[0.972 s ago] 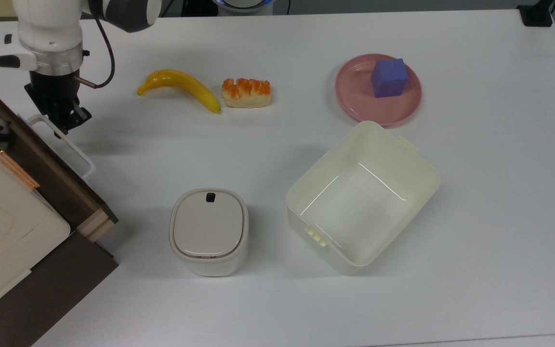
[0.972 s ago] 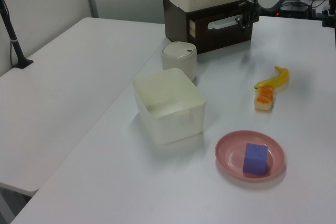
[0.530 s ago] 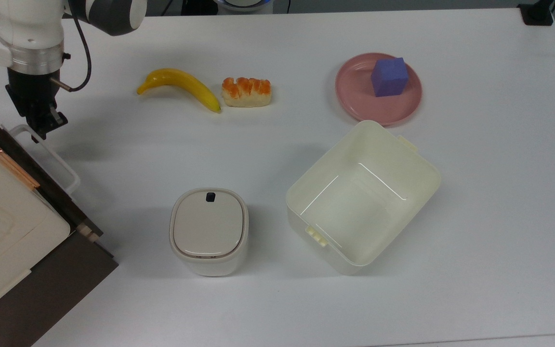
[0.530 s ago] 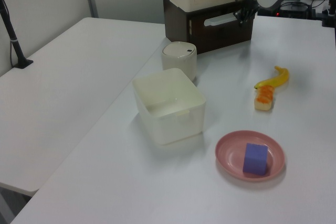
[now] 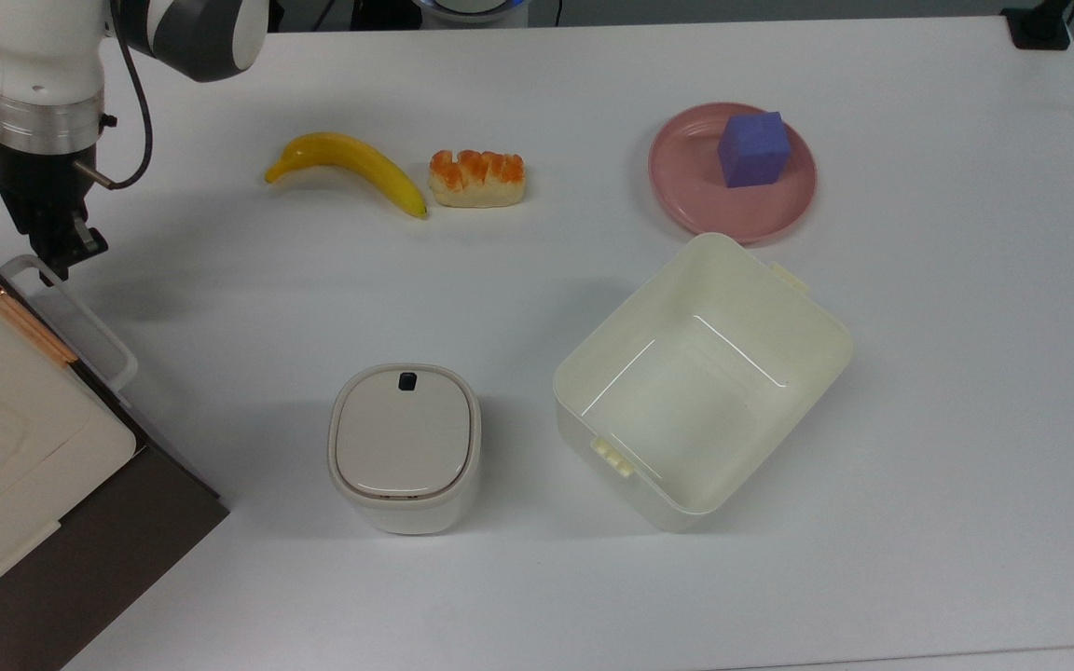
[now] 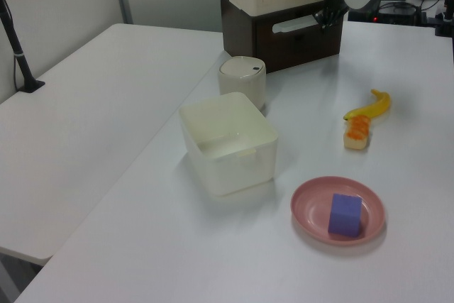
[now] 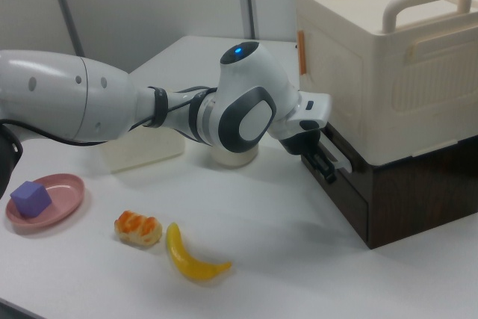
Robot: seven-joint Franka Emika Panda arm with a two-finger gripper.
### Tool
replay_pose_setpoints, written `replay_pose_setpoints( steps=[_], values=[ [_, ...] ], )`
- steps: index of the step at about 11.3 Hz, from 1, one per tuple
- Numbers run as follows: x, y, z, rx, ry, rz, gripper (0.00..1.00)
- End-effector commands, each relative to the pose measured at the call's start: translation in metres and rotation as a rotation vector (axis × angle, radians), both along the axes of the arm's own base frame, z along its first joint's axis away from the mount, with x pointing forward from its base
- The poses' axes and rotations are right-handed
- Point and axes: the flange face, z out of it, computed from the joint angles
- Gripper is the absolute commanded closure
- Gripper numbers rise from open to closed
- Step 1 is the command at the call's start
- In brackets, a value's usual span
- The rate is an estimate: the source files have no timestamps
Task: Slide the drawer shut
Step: 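Push the drawer front inward into the wooden cabinet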
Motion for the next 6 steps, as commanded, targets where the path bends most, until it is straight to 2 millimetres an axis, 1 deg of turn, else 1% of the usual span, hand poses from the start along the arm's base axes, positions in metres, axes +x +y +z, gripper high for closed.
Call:
replay_pose_setpoints(
  steps=[1, 2, 4, 5, 6],
  values=[
    [0.004, -0.012, 0.009, -0.005, -0.107, -0.064, 1.00],
    [0.002, -0.016, 0.009, -0.006, -0.111, -0.073, 1.00],
    [0.001, -0.014, 0.014, -0.020, -0.101, -0.050, 1.00],
    [-0.001, -0.011, 0.023, -0.026, -0.105, -0.038, 1.00],
    [-0.004, -0.003, 0.030, -0.019, -0.087, -0.033, 1.00]
  ],
)
